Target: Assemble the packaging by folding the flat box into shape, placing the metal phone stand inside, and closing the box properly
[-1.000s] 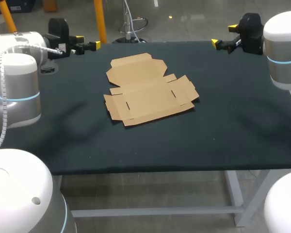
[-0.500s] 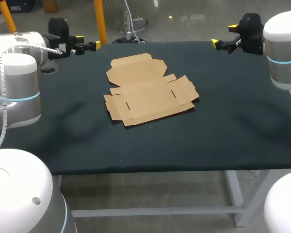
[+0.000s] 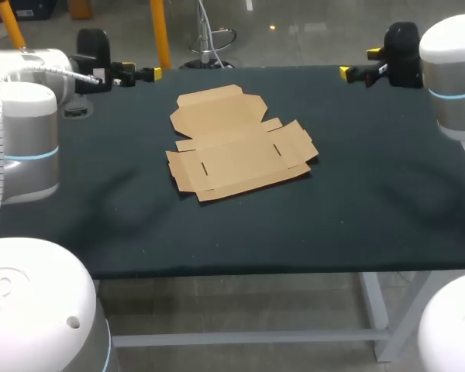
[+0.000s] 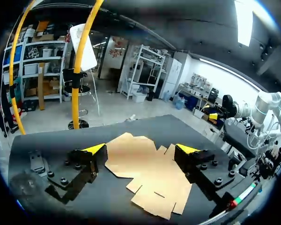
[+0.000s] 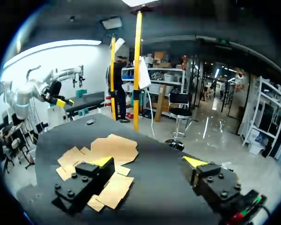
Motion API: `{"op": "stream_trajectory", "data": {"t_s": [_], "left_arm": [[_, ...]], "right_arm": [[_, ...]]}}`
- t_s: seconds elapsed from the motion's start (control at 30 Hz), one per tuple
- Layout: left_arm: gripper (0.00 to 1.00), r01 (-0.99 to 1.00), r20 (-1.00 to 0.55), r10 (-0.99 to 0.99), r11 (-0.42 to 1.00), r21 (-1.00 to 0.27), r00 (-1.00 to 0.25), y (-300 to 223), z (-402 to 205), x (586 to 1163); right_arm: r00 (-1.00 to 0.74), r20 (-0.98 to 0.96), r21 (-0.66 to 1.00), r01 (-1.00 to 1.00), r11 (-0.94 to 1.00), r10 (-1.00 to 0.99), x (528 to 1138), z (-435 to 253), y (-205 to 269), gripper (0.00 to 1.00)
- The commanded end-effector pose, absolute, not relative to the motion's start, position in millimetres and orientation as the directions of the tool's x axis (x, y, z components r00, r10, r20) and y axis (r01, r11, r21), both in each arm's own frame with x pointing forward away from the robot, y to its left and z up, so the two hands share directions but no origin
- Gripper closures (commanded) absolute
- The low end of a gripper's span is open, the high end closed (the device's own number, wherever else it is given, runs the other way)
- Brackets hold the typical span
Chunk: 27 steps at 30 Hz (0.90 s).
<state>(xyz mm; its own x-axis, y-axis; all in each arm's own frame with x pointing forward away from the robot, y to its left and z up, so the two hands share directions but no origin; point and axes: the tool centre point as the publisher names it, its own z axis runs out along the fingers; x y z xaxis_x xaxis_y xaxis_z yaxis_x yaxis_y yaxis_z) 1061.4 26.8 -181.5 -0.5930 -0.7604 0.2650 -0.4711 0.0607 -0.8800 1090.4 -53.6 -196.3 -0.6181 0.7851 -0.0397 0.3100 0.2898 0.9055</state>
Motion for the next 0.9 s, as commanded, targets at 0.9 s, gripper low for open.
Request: {"op": "stream_trajectory", "data": {"t_s": [0.9], "left_arm": [[0.00, -0.900, 0.470, -0.825, 0.101, -0.424, -0.313, 32.1, -204.6, 969.1]], "right_arm": [[-0.489, 0.285, 0.551, 0.787, 0.276, 0.825, 1009.1, -224.4, -81.3, 0.00]]}}
